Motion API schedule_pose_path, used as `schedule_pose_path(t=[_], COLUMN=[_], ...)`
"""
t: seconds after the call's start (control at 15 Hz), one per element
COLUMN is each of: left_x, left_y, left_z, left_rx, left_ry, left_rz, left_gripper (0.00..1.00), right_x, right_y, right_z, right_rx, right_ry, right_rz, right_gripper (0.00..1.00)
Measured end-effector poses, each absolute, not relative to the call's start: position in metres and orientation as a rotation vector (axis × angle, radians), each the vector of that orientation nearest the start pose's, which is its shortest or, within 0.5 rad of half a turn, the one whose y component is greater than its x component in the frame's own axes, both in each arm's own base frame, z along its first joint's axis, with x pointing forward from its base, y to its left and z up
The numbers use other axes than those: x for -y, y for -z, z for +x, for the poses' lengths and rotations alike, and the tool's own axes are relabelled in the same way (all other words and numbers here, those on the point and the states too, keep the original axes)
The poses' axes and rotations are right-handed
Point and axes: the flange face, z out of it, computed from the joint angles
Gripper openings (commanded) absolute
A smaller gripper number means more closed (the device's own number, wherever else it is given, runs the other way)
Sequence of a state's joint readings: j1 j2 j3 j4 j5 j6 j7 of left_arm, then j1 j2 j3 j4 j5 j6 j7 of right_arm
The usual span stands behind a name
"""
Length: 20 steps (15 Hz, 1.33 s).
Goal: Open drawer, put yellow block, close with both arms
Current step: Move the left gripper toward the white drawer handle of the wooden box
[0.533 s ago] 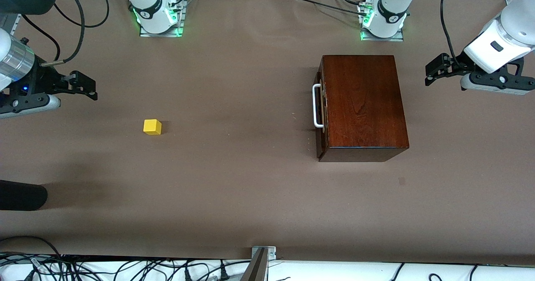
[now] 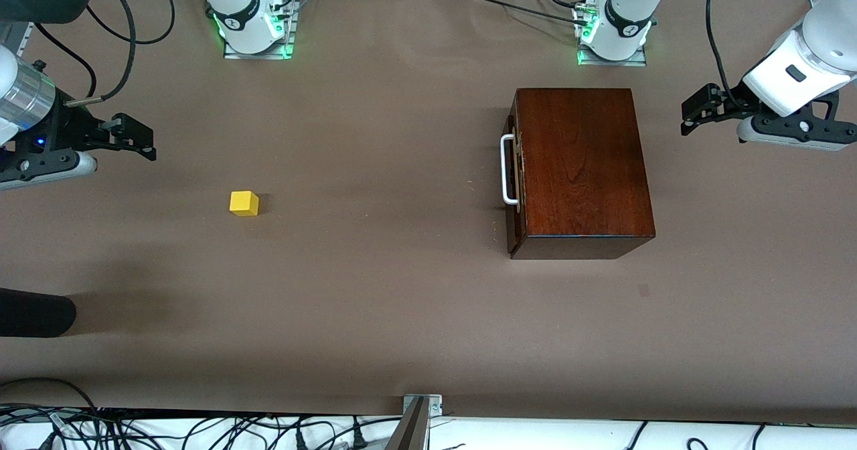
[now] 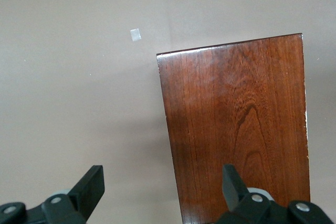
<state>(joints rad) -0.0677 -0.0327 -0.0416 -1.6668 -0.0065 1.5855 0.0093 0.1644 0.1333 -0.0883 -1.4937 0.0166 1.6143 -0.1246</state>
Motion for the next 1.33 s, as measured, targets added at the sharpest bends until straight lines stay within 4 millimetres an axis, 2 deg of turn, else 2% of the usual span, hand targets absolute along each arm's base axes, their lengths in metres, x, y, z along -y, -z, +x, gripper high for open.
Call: schedule_pose_path(t=[1.0,1.2,1.33], left_x=[0.062,0.081,0.108], left_y=[-0.598,-0.586,-0.574], left_z=[0.538,0.531,0.525], left_rx=[-0.191,-0.248,-0.316], left_ry=[-0.103,-0.223,-0.325], left_rz=[-3.136,-3.119,-3.095], left_gripper=[1.00,1.00,1.00], right_x=[-0.051,-0.050,-0.050], right_y=[-0.588,-0.588,-0.588], right_z=[0.596,0.596,0.596], right_rx=[0.314,0.313,0.313], right_ry=[-0.019,-0.019,-0.019], right_rz=[-3.121,-3.121,-3.121], right_gripper=[1.00,1.00,1.00])
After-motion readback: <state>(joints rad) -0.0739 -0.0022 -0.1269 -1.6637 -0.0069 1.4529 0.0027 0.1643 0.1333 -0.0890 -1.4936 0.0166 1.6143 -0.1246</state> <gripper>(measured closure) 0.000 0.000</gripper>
